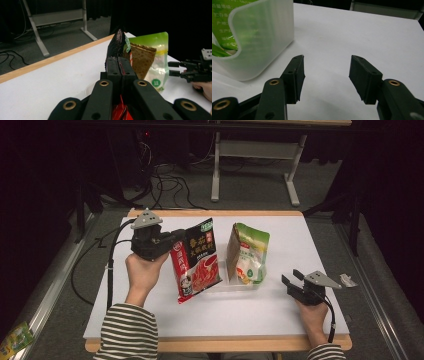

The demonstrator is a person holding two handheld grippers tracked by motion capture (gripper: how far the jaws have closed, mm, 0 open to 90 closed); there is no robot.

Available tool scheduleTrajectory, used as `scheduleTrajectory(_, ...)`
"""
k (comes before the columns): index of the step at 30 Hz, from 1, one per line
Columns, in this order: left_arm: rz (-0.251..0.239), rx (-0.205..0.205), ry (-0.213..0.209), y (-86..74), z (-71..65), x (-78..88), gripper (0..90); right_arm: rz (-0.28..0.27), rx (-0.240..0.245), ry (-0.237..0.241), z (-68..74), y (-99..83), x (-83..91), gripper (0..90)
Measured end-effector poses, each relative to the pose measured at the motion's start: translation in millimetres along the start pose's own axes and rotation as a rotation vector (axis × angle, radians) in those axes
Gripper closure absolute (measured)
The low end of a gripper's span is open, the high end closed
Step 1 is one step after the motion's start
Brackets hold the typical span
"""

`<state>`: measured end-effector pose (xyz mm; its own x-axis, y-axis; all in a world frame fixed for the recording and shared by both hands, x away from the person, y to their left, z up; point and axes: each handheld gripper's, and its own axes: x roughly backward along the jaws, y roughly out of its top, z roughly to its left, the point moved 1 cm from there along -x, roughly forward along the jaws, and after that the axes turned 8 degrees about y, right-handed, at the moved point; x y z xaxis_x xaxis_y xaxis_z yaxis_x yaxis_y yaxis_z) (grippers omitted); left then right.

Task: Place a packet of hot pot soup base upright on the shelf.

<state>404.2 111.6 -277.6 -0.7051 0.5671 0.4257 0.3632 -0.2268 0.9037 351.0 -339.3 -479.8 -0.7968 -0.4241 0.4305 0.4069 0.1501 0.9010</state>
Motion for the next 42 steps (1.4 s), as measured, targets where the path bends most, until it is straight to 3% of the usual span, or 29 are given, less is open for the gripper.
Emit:
scheduleTrajectory(4, 0.003, -0.002, 0.046, 4.1, -2.0, -9.2, 89.8, -0.005, 0.003, 0.001, -0.4, -0.1, 0.2, 46.4)
scheduleTrajectory(19, 0.007, -0.01, 0.122, 20.6, -15.0, -49.3, 89.8, -0.012, -0.001, 0.0, -0.8, -0.4, 1.0, 46.2)
scheduleTrajectory(27, -0.023, 0.006, 0.166, 23.0, -13.5, -62.4, 90.0, -0.016, -0.003, 0.001, -0.9, -0.5, 1.2, 45.7)
scheduleTrajectory(35, -0.024, -0.02, 0.161, 23.0, -22.8, -78.5, 90.0, -0.018, -0.004, 0.0, -1.1, -0.6, 1.5, 45.7)
scheduleTrajectory(40, 0.04, -0.051, 0.134, 7.6, -27.4, -94.9, 89.2, -0.019, -0.004, 0.001, -1.2, -0.6, 1.7, 45.6)
scheduleTrajectory(42, 0.023, -0.029, 0.114, 2.5, -25.8, -96.3, 89.2, -0.021, -0.007, 0.002, -1.2, -0.6, 1.8, 45.6)
